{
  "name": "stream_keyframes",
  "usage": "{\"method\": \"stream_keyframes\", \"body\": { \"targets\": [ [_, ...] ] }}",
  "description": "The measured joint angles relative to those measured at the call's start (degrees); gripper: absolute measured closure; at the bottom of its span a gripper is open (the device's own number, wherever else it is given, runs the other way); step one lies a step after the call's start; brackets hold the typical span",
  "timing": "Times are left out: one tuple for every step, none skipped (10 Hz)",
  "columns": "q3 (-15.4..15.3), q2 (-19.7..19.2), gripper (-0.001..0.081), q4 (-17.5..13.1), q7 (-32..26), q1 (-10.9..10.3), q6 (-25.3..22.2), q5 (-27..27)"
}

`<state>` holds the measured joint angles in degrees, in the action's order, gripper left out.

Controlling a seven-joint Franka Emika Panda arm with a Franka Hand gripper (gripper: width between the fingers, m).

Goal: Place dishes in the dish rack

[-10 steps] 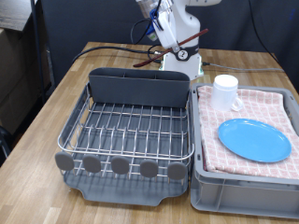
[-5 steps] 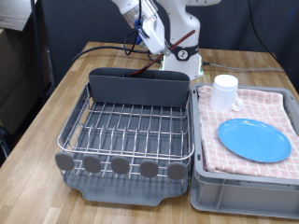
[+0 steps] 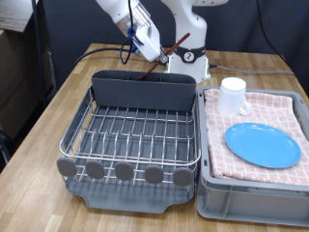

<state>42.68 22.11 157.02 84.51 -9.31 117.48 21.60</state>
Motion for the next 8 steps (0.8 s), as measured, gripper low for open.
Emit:
{"method": "stream_keyframes", "body": {
  "targets": [
    [0.3,-0.8,0.0721,-0.3,-0.6,-0.3,-0.1,0.2],
    [0.6,-1.5,0.0721,-0.5,-1.2,-0.5,-0.1,0.5],
    [0.7,-2.2,0.0721,-0.6,-1.8,-0.6,0.1,0.7],
    [0.8,-2.7,0.0721,-0.6,-2.5,-0.6,0.7,0.8],
    [0.7,-3.1,0.0721,-0.6,-3.2,-0.6,2.0,0.8],
    [0.5,-3.3,0.0721,-0.4,-3.4,-0.6,4.0,0.4],
    [0.0,-3.6,0.0643,-0.2,-3.3,-0.6,6.9,-0.7],
    [-0.6,-3.7,0.0643,0.0,-3.1,-0.6,8.7,-2.0]
  ]
}}
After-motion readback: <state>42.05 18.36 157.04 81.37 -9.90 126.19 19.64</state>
